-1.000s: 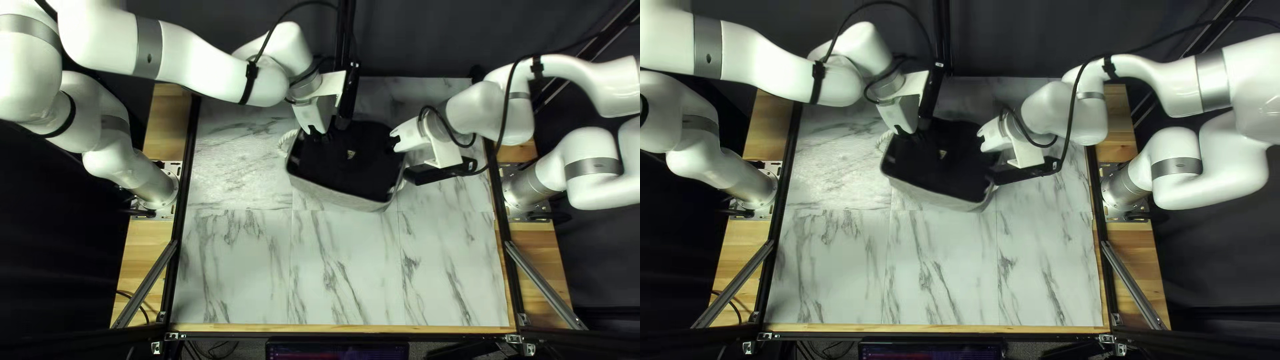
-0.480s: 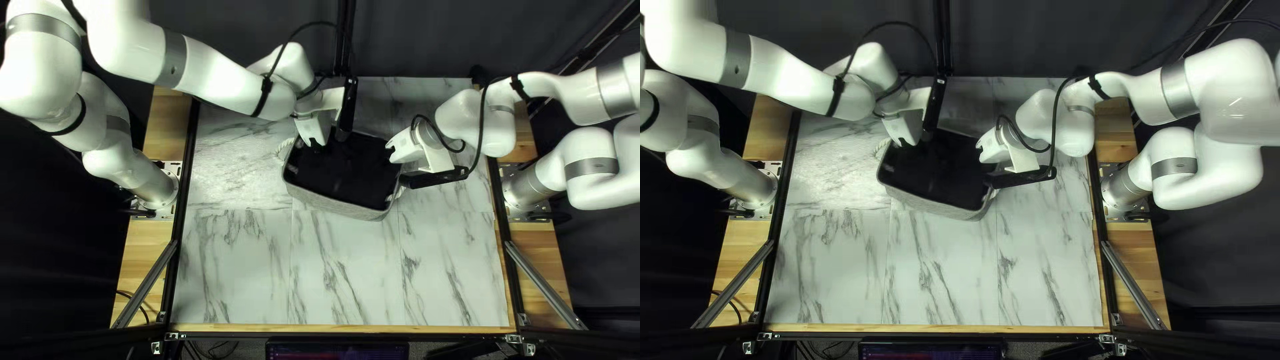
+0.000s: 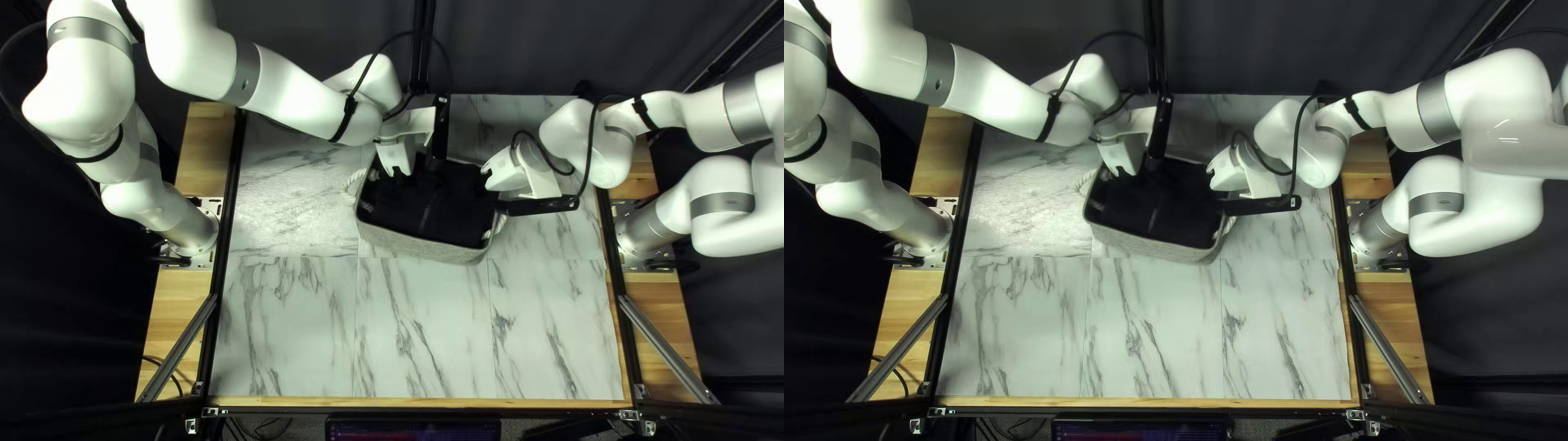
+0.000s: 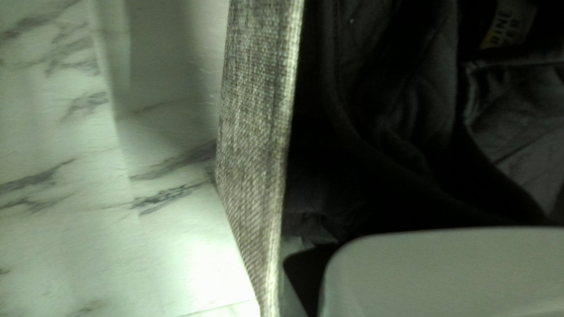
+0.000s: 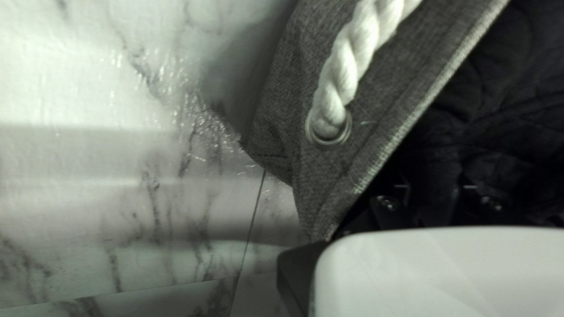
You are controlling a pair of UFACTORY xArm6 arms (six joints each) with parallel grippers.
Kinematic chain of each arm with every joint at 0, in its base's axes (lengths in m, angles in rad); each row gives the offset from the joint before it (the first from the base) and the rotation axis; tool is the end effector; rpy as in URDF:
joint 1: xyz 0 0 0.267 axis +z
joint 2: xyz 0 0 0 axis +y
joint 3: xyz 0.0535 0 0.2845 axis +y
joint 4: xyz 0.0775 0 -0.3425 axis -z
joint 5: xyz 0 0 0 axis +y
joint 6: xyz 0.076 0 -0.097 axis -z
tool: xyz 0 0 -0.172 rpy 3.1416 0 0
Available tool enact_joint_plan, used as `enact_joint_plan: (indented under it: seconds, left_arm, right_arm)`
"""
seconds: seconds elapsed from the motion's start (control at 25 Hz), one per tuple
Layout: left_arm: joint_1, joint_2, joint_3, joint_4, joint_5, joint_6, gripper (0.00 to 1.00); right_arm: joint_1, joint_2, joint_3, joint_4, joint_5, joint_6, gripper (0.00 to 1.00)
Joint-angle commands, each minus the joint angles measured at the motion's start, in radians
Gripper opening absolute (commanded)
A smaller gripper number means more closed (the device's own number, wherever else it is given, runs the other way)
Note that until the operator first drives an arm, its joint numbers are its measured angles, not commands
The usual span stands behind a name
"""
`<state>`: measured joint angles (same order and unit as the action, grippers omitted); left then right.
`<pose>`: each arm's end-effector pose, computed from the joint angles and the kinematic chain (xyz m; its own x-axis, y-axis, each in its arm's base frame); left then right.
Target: Pick up a folded sweatshirt and place it into a fabric basket
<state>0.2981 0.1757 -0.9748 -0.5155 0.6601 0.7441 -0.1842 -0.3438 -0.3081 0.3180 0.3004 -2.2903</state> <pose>0.5161 0.1045 0.1084 0.9576 -0.0225 0.2871 -0.0876 -0.9725 0.2159 0.3820 -0.0689 0.1015 -0.2329 0.9703 -0.0651 0.9006 0.2405 0.3621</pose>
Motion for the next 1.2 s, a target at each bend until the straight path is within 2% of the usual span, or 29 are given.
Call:
enact_joint_plan:
  seconds: [0.04,0.12,0.24,0.36,0.52,0.68,0.76,0.92,1.08,1.2]
  left_arm:
    - [-0.009,-0.017,0.032,-0.014,-0.026,-0.004,1.00]
    - [-0.013,-0.038,0.051,-0.019,-0.033,-0.007,1.00]
    - [-0.018,-0.098,0.077,0.006,-0.025,-0.042,1.00]
    - [-0.017,-0.172,0.072,0.060,0.022,-0.090,1.00]
    - [-0.020,-0.241,0.040,0.129,0.096,-0.139,1.00]
    - [-0.052,-0.365,0.083,0.186,0.149,-0.184,1.00]
    - [-0.072,-0.426,0.126,0.201,0.167,-0.198,1.00]
    - [-0.106,-0.567,0.252,0.192,0.194,-0.162,1.00]
    - [-0.197,-0.730,0.396,0.217,0.198,-0.165,1.00]
    - [-0.306,-0.785,0.430,0.274,0.208,-0.245,1.00]
  right_arm:
    - [-0.009,-0.021,0.009,-0.030,0.008,0.033,1.00]
    - [-0.008,-0.035,0.013,-0.058,0.014,0.063,1.00]
    - [-0.009,-0.095,0.021,-0.161,0.050,0.168,1.00]
    - [-0.006,-0.190,0.025,-0.277,0.119,0.279,1.00]
    - [-0.005,-0.274,0.015,-0.370,0.190,0.364,1.00]
    - [-0.002,-0.364,0.022,-0.445,0.221,0.444,1.00]
    - [-0.026,-0.408,0.038,-0.442,0.216,0.457,1.00]
    - [-0.094,-0.469,0.049,-0.369,0.217,0.464,1.00]
    - [-0.155,-0.486,-0.003,-0.218,0.270,0.448,1.00]
    - [-0.203,-0.493,-0.031,-0.095,0.286,0.425,1.00]
